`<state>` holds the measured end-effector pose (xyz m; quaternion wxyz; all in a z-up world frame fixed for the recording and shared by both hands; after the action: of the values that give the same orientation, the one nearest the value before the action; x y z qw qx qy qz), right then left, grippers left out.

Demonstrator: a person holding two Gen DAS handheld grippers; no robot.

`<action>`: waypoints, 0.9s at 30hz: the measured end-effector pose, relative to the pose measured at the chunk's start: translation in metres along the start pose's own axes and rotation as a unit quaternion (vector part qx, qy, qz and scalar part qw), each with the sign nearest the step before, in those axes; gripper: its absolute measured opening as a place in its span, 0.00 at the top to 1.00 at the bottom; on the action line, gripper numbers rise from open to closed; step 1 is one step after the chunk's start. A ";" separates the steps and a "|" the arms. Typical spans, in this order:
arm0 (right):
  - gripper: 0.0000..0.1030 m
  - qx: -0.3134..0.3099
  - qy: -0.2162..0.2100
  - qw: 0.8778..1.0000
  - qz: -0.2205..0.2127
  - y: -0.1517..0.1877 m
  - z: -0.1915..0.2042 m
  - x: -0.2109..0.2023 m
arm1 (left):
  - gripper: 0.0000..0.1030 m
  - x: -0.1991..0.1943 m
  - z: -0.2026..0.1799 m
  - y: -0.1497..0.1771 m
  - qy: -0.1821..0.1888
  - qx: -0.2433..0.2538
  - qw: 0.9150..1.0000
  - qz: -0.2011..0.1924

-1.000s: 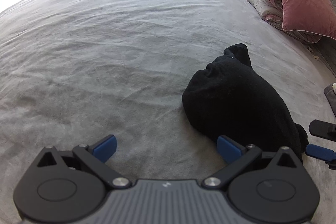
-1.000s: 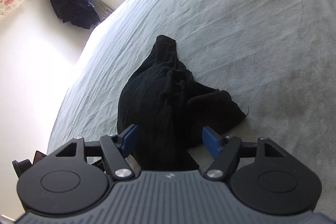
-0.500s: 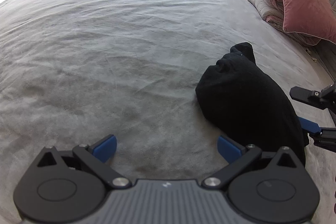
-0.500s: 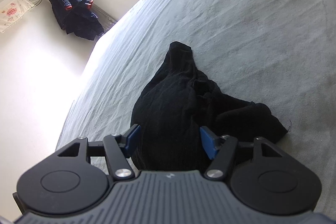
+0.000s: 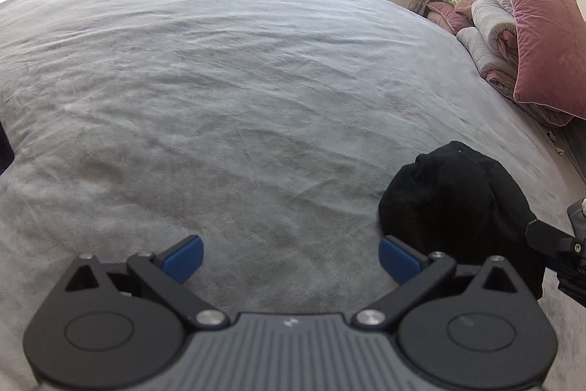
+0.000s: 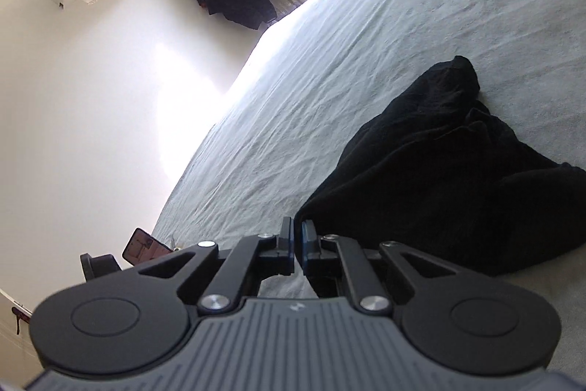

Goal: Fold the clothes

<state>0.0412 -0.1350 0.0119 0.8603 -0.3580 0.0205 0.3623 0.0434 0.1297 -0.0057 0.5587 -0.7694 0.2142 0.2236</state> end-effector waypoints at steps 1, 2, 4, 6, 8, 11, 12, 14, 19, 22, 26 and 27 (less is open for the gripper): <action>0.93 -0.007 -0.011 1.000 0.013 0.005 0.006 0.002 | 0.01 -0.002 0.003 -0.001 0.001 -0.007 1.000 -0.004; 0.93 -0.015 -0.017 0.999 0.028 0.010 0.011 0.005 | 0.01 -0.005 0.005 -0.002 0.003 -0.013 1.000 -0.009; 0.93 -0.035 -0.021 0.997 0.061 0.022 0.021 0.009 | 0.01 -0.010 0.006 -0.004 0.008 -0.018 1.000 -0.016; 0.93 -0.051 -0.022 0.994 0.093 0.034 0.026 0.011 | 0.01 -0.014 0.005 -0.003 0.013 -0.014 1.000 -0.021; 0.94 -0.060 -0.021 0.991 0.120 0.047 0.027 0.012 | 0.01 -0.015 0.001 -0.001 0.019 -0.009 1.000 -0.021; 0.94 -0.063 -0.003 0.986 0.154 0.062 0.022 0.012 | 0.01 -0.014 -0.007 0.002 0.031 -0.002 0.999 -0.014; 0.94 -0.063 0.006 0.985 0.164 0.067 0.020 0.012 | 0.01 -0.014 -0.010 0.004 0.036 0.001 0.999 -0.012; 0.94 -0.062 0.026 0.981 0.181 0.074 0.014 0.011 | 0.02 -0.012 -0.019 0.006 0.058 0.001 0.998 -0.003; 0.94 -0.052 0.059 0.976 0.201 0.082 0.000 0.003 | 0.05 -0.004 -0.041 0.012 0.149 -0.044 0.988 0.023; 0.94 -0.045 0.063 0.976 0.202 0.078 -0.003 0.000 | 0.05 -0.003 -0.060 0.014 0.162 -0.030 0.986 0.010; 0.94 -0.040 0.064 0.976 0.207 0.075 -0.003 -0.002 | 0.05 0.000 -0.081 0.017 0.161 0.000 0.987 -0.009; 0.94 -0.039 0.064 0.975 0.207 0.074 -0.004 -0.003 | 0.05 0.002 -0.085 0.018 0.159 0.007 0.987 -0.007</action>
<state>-0.0073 -0.1041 -0.0347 0.7489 -0.4011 0.1349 0.5099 0.0434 0.0432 0.0029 0.5244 -0.7929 0.2960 0.0931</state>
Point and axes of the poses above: each gripper's, at about its wrist camera, not at the fingertips, and x roughly the way its jaws point, z to its left, y to its underside, the point moved 1 cm from there along x, roughly the way its jaws point, and after that the axes turned 12 degrees about -z, right-handed, at the moved point
